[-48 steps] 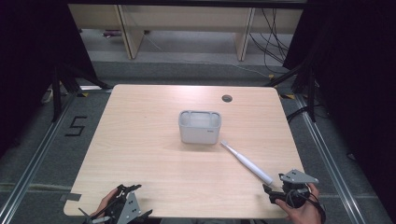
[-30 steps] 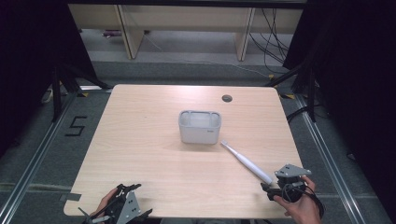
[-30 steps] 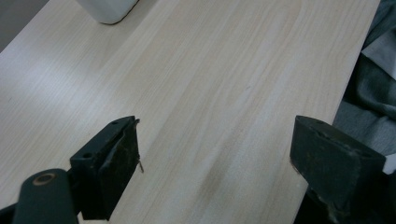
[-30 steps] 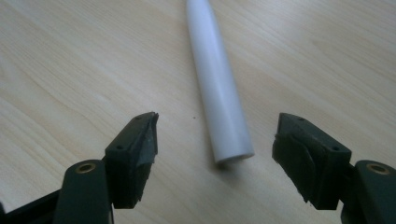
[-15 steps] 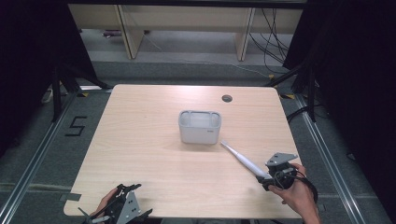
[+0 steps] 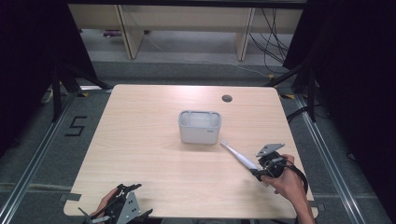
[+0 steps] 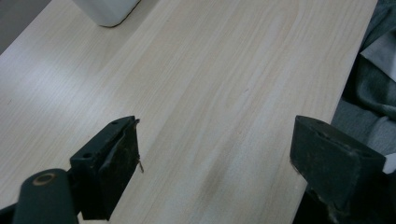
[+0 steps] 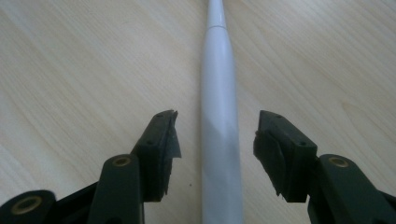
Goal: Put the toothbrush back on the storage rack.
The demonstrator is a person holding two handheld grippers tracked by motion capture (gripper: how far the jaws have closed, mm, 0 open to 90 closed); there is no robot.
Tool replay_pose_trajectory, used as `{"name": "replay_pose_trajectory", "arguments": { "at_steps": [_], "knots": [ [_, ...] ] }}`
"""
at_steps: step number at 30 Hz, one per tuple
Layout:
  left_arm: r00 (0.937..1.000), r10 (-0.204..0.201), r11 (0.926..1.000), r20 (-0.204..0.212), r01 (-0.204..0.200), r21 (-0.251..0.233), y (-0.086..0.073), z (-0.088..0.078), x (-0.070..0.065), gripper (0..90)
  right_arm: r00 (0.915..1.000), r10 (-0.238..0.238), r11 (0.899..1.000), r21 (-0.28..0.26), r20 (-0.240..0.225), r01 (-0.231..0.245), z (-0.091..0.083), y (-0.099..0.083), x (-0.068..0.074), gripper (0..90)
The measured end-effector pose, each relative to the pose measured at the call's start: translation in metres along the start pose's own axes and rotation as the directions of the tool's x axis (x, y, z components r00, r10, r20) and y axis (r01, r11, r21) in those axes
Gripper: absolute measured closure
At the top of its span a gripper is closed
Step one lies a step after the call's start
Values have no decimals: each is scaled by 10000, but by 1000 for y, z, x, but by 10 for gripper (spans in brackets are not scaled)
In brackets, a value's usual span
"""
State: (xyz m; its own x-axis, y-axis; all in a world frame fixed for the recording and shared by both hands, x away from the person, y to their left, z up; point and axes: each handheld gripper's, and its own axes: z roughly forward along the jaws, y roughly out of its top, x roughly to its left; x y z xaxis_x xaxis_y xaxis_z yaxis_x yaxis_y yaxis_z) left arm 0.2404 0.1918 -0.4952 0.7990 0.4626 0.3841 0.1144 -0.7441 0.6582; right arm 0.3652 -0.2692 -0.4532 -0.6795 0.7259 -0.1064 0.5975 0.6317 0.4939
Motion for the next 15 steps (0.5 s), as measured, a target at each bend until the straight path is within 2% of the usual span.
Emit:
{"name": "replay_pose_trajectory", "arguments": {
  "at_steps": [2, 4, 9, 10, 14, 15],
  "knots": [
    [9999, 80, 9999, 70, -81, 74, 0, -1, 1, 152, 10000, 49, 9999, 109, -67, -48, 3, 4, -1, 486],
    [10000, -51, 9999, -35, 51, -108, -1, 1, 0, 152, 9999, 19, 9995, 320, -153, -14, 6, 8, -2, 491],
    [10000, 47, 9999, 7, -47, -104, -1, 0, 1, 152, 9994, 215, 9974, 700, -286, -195, 10, 14, -4, 492],
    [10000, 67, 10000, 30, -67, -8, 0, 0, 1, 152, 9994, 193, 9971, 736, -300, -170, 11, 15, -5, 493],
    [10000, -46, 9999, -6, 46, -108, 0, 1, 0, 152, 9991, 73, 9953, 965, -411, -33, 15, 19, -6, 511],
    [10000, 79, 10000, 35, -79, 6, 0, 0, 1, 152, 9992, 68, 9952, 980, -404, -28, 16, 20, -6, 515]
  ]
}}
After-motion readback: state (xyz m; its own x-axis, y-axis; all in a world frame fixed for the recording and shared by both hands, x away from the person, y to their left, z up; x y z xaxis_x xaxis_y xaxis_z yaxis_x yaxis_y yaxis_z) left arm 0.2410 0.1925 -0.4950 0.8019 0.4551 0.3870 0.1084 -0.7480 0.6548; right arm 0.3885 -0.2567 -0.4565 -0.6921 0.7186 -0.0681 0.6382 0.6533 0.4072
